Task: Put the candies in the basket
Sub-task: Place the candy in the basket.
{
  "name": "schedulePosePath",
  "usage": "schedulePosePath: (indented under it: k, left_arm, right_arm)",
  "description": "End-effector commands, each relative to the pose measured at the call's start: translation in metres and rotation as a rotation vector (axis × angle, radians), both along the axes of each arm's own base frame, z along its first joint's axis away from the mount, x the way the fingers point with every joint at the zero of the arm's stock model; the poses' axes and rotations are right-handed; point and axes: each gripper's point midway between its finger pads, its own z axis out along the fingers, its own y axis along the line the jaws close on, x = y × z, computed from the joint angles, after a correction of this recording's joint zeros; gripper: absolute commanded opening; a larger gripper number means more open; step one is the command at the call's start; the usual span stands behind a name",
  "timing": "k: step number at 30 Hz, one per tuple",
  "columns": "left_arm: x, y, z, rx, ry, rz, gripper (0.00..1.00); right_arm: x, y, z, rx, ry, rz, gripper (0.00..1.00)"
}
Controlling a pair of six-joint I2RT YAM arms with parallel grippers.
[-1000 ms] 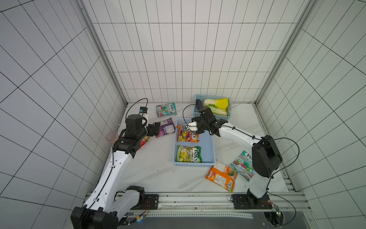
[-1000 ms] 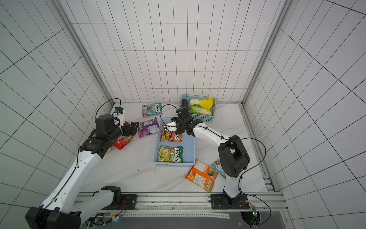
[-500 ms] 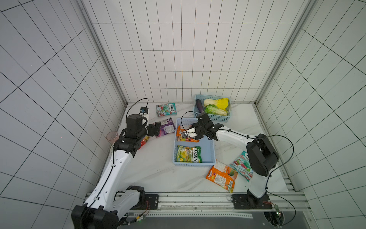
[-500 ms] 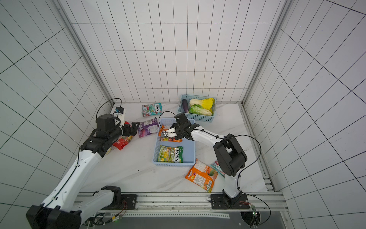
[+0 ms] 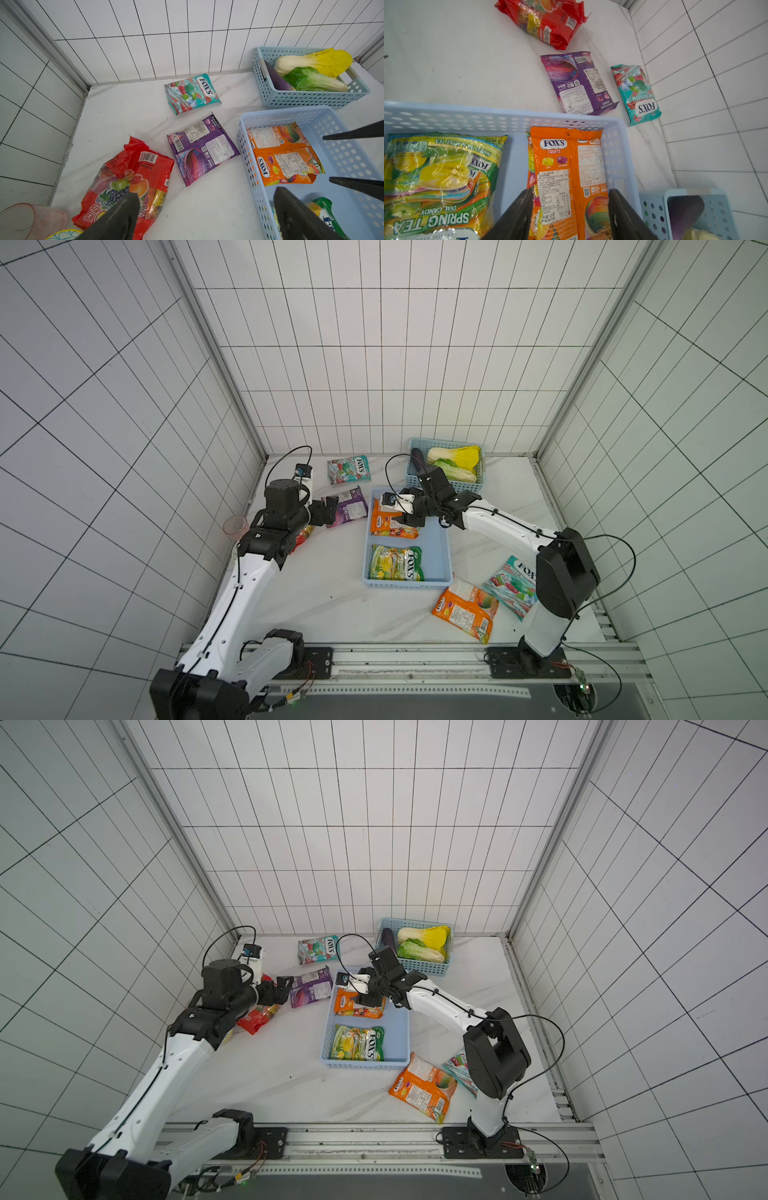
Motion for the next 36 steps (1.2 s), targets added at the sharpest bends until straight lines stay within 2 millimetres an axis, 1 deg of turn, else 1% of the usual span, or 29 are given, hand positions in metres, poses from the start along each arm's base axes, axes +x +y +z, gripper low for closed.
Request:
schedulePosePath:
  k: [1,3,5,7,10,12,14,16,19,20,22,25,28,29,32,35,36]
  left_arm:
    - [0.001,0.001,0.007,-0.01,-0.019,0.003,0.98]
    - [0.003,0.003,0.004,0.017,-0.026,0.017,0.98]
    - [0.002,-0.001,0.003,0.002,-0.021,0.0,0.98]
    - [0.0,-0.004,0.005,-0.025,-0.011,-0.019,0.98]
    - [0.003,0.0,0.002,-0.001,-0.018,0.003,0.98]
    - [0.002,-0.002,0.001,-0.006,-0.019,-0.007,0.98]
    - [0.0,-0.003,0.005,-0.032,-0.012,-0.02,0.98]
    - [0.001,0.001,0.005,-0.018,-0.014,0.001,0.98]
    - [0.002,-0.001,0.0,-0.009,-0.014,-0.004,0.98]
    - [0.001,-0.003,0.001,-0.026,-0.009,-0.016,0.98]
    - [0.001,-0.005,0.002,-0.047,0.002,-0.027,0.98]
    - [0.002,-0.004,-0.003,-0.031,0.001,-0.019,0.98]
    - [0.0,-0.008,-0.002,-0.058,0.007,-0.043,0.98]
    - [0.0,-0.007,-0.002,-0.063,0.015,-0.039,0.98]
    - [0.002,-0.004,-0.005,-0.038,0.004,-0.032,0.98]
    - [-0.001,-0.009,-0.006,-0.046,0.012,-0.066,0.98]
    - [-0.001,-0.01,-0.006,-0.042,0.014,-0.078,0.98]
  right_arm:
    - [0.016,-0.004,-0.014,0.027,0.192,-0.217,0.66]
    - [0.023,-0.009,-0.025,0.019,0.217,-0.298,0.67]
    - [0.031,-0.015,-0.038,0.002,0.245,-0.389,0.68]
    - [0.034,-0.017,-0.05,-0.019,0.275,-0.429,0.69]
    - [0.045,-0.021,-0.069,-0.042,0.316,-0.526,0.7]
    - [0.048,-0.021,-0.084,-0.058,0.341,-0.558,0.7]
    - [0.047,-0.021,-0.102,-0.089,0.377,-0.575,0.69]
    - [0.046,-0.022,-0.114,-0.121,0.396,-0.585,0.67]
    - [0.045,-0.025,-0.122,-0.126,0.401,-0.603,0.67]
    - [0.044,-0.025,-0.12,-0.124,0.4,-0.601,0.67]
    - [0.042,-0.026,-0.11,-0.123,0.383,-0.59,0.67]
    - [0.043,-0.029,-0.085,-0.086,0.353,-0.594,0.66]
    - [0.04,-0.03,-0.062,-0.048,0.344,-0.596,0.66]
    - [0.037,-0.032,-0.054,-0.04,0.343,-0.595,0.66]
    - [0.03,-0.04,-0.029,0.014,0.325,-0.616,0.67]
    - [0.02,-0.051,-0.016,0.04,0.321,-0.629,0.69]
    - [0.017,-0.056,-0.011,0.039,0.32,-0.64,0.71]
